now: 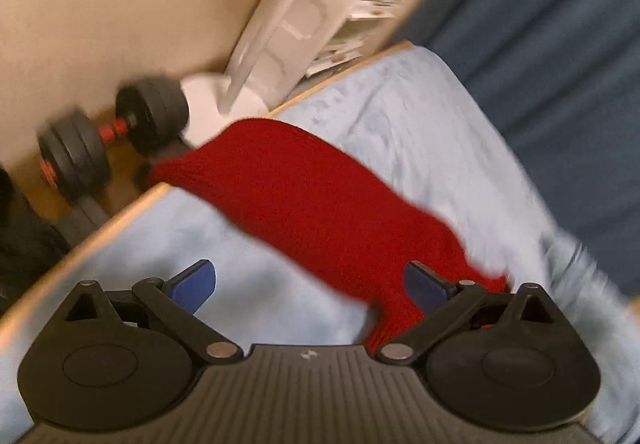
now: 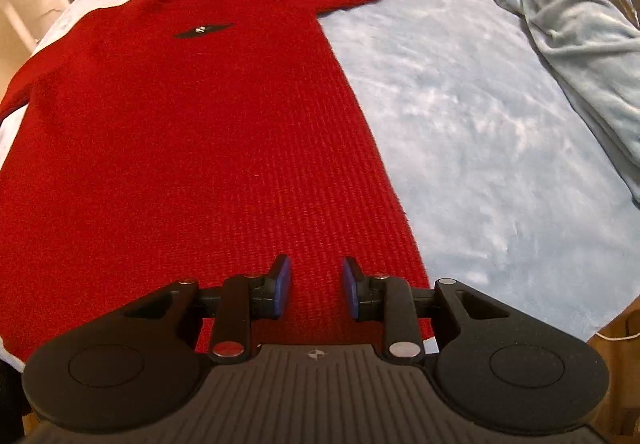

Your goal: Fold small clothes

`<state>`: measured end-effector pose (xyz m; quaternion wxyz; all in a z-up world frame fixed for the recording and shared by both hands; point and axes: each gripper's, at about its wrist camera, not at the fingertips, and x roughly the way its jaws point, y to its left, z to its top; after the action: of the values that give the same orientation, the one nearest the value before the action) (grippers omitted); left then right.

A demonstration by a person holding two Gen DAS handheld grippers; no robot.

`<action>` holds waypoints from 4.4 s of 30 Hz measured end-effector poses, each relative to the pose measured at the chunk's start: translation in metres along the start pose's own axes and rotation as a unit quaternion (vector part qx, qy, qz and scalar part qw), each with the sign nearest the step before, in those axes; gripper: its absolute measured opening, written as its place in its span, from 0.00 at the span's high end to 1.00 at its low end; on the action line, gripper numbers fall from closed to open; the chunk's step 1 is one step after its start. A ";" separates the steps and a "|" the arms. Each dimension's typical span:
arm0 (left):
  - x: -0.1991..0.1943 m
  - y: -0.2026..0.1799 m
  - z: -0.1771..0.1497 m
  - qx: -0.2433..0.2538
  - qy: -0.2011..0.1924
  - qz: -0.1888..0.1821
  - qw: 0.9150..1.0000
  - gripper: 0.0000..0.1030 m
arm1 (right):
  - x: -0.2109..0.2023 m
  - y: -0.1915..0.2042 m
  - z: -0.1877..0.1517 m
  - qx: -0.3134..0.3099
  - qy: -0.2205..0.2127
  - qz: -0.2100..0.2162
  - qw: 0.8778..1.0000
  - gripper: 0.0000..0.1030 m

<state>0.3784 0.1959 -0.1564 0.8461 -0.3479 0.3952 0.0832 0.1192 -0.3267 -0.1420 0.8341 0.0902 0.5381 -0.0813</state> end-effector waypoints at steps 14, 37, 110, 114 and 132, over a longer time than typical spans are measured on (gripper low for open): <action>0.063 -0.015 0.040 -0.114 -0.014 0.092 0.989 0.85 | 0.035 0.011 0.021 -0.042 0.007 0.018 0.999 0.71; 0.002 -0.162 -0.162 0.420 0.027 -0.043 0.906 0.10 | 0.039 -0.016 0.033 0.023 0.001 0.040 0.999 0.71; 0.158 -0.159 -0.013 0.252 0.043 -0.029 0.966 0.16 | 0.105 0.120 0.338 -0.054 -0.123 0.244 0.960 0.47; 0.179 -0.167 -0.004 0.267 0.049 -0.007 0.962 0.18 | 0.160 0.200 0.382 -0.085 -0.089 0.221 0.967 0.46; 0.184 -0.153 0.003 0.243 0.012 -0.034 0.969 0.54 | 0.193 0.188 0.397 -0.042 -0.126 0.191 0.973 0.60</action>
<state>0.5679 0.0590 -0.2092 0.9028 -0.1457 0.4018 -0.0483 0.5924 -0.2466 -0.1456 0.8981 0.1456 0.4046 0.0919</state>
